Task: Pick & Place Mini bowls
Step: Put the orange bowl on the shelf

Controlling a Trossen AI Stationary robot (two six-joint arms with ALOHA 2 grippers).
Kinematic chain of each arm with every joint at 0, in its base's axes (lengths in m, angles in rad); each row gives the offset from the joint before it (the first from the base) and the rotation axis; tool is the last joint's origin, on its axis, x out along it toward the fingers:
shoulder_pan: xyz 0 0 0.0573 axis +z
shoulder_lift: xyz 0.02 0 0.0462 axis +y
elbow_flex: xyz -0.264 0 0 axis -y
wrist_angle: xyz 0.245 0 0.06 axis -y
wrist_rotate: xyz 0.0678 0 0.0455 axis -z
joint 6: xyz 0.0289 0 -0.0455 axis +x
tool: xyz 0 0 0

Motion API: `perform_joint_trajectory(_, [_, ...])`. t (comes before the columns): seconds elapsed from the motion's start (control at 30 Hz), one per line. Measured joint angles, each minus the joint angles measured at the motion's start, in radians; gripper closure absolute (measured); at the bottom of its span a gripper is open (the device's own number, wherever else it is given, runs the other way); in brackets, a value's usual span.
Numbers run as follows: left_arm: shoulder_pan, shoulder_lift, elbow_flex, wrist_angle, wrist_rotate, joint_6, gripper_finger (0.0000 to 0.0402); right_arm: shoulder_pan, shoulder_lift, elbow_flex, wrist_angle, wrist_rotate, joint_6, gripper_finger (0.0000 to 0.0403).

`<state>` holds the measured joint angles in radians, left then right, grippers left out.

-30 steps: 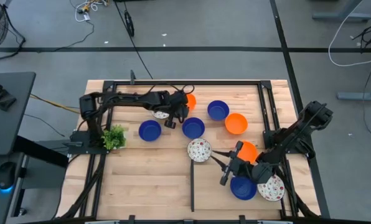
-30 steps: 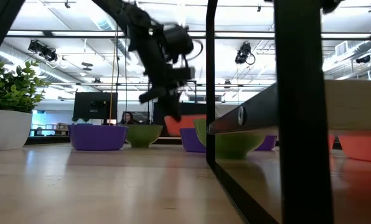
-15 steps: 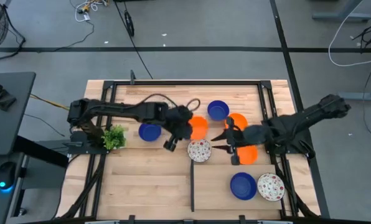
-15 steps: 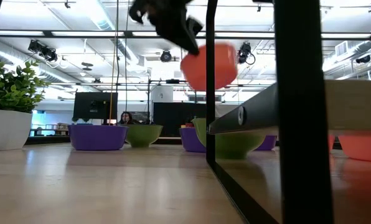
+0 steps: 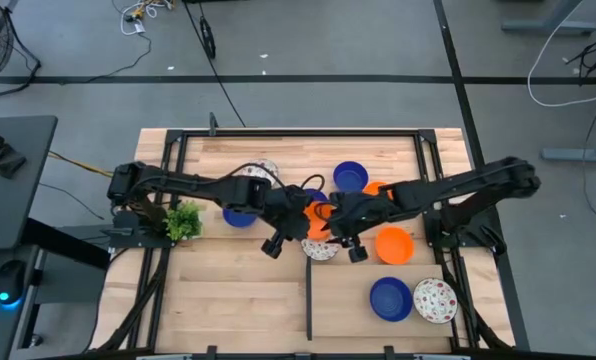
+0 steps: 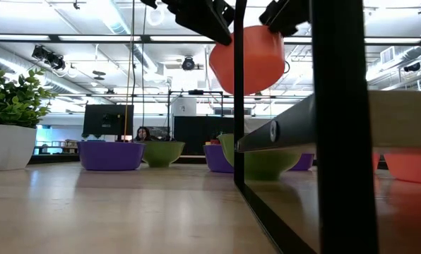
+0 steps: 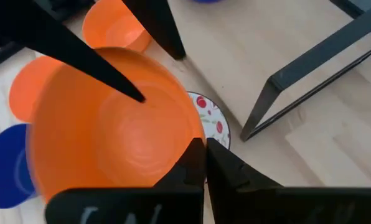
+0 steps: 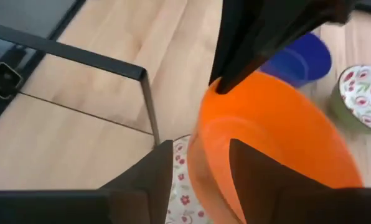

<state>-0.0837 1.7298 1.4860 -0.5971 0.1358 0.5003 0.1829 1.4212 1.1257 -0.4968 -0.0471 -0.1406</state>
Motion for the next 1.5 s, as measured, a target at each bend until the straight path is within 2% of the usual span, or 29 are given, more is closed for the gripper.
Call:
perform_joint_trajectory(0.17, [0.0, 0.001, -0.001, -0.003, 0.0, -0.011, 0.0393, 0.002, 0.038, 0.004, -0.004, -0.018, 0.0, 0.0279])
perform_joint_trajectory(0.4, [0.001, 0.001, -0.001, 0.012, -0.052, -0.019, 0.0383, 0.015, 0.036, 0.004, -0.005, -0.007, 0.031, 0.0375])
perform_joint_trajectory(0.47, [0.002, -0.001, -0.001, 0.015, -0.079, -0.022, 0.0361, 0.034, 0.036, 0.004, -0.005, 0.03, 0.058, 0.0393])
perform_joint_trajectory(0.57, [0.001, -0.023, -0.001, -0.006, -0.169, -0.044, 0.0314, 0.079, 0.036, 0.004, -0.003, 0.093, 0.135, 0.0388])
perform_joint_trajectory(0.67, [0.003, -0.075, -0.001, -0.066, -0.277, -0.046, 0.0267, 0.154, 0.036, 0.005, -0.001, 0.114, 0.21, 0.0392])
perform_joint_trajectory(0.8, [0.003, -0.157, -0.001, -0.145, -0.403, -0.146, 0.0233, 0.264, 0.037, 0.041, -0.006, 0.186, 0.354, 0.0398])
perform_joint_trajectory(1.03, [-0.044, -0.258, 0.0, -0.262, -0.521, -0.323, 0.0244, 0.42, 0.083, 0.187, -0.162, 0.292, 0.693, 0.0399])
perform_joint_trajectory(1.17, [-0.105, -0.267, 0.0, -0.289, -0.589, -0.365, 0.0262, 0.469, 0.149, 0.238, -0.181, 0.301, 0.833, 0.0401])
perform_joint_trajectory(1.37, [-0.177, -0.264, 0.0, -0.323, -0.677, -0.416, 0.0285, 0.532, 0.294, 0.346, -0.215, 0.29, 0.95, 0.0402])
perform_joint_trajectory(1.5, [-0.205, -0.264, 0.0, -0.346, -0.691, -0.467, 0.0293, 0.562, 0.378, 0.416, -0.224, 0.291, 0.984, 0.0402])
